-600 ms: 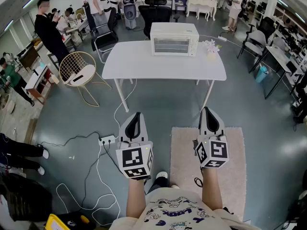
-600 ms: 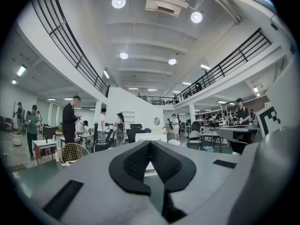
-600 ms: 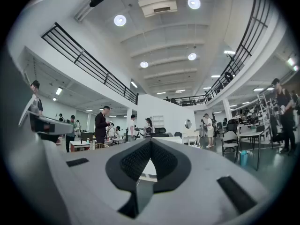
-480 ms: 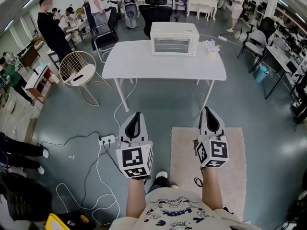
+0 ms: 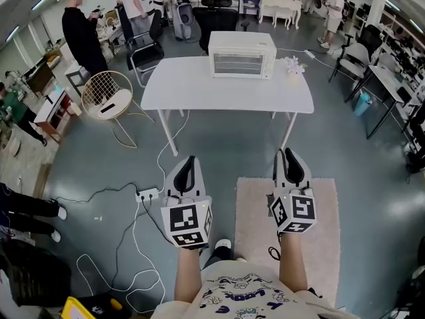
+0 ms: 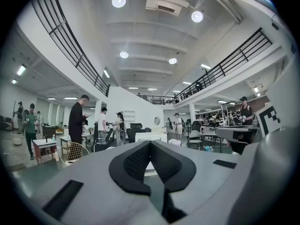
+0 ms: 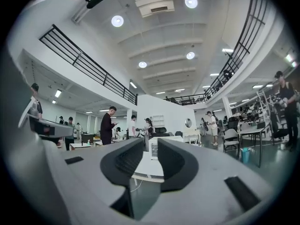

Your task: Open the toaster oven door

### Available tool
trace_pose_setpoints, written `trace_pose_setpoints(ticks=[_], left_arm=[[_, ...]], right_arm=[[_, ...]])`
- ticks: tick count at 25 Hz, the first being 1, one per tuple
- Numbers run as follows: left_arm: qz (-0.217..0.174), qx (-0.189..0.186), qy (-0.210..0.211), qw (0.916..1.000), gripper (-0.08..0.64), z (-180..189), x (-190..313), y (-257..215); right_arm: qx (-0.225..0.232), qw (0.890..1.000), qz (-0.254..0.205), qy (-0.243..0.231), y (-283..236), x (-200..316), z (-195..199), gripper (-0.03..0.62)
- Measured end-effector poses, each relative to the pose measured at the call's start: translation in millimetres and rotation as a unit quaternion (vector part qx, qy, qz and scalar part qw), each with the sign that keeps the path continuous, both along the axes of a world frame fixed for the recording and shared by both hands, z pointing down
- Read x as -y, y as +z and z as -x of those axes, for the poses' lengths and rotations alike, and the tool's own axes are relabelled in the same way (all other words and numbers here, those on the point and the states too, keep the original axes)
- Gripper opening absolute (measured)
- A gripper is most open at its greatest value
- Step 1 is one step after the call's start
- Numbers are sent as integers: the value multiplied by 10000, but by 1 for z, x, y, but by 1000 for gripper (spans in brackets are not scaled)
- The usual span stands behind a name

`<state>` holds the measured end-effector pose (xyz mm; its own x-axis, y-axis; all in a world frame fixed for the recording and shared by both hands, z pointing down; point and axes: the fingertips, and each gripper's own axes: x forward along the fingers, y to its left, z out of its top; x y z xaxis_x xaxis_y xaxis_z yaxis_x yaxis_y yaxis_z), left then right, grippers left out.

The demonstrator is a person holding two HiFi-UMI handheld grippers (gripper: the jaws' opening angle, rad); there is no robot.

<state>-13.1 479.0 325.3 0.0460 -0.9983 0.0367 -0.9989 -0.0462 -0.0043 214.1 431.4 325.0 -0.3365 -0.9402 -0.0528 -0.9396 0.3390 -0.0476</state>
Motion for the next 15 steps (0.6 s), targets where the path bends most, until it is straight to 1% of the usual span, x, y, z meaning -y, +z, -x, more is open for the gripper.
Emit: trace_pose_setpoints(ticks=[1,2,5,6,15], left_arm=[[4,-2,5,10000,5,0,2,0],[4,-4,9,10000,5,1,4,1],[1,-20,22,10000,5,4,13,5],[0,-25,24,10000,5,6,17,5],[-17,-47,86,10000,5,27,54,9]], right_arm=[[18,10000,4,-33,0,2,2,122],[23,10000,1,-42,0,4,3,155],[-9,10000,-12,-13,3,13,7,168],[-15,10000,-3,-23,4,16,9,216],[17,10000,13,3,6,50,31,222]])
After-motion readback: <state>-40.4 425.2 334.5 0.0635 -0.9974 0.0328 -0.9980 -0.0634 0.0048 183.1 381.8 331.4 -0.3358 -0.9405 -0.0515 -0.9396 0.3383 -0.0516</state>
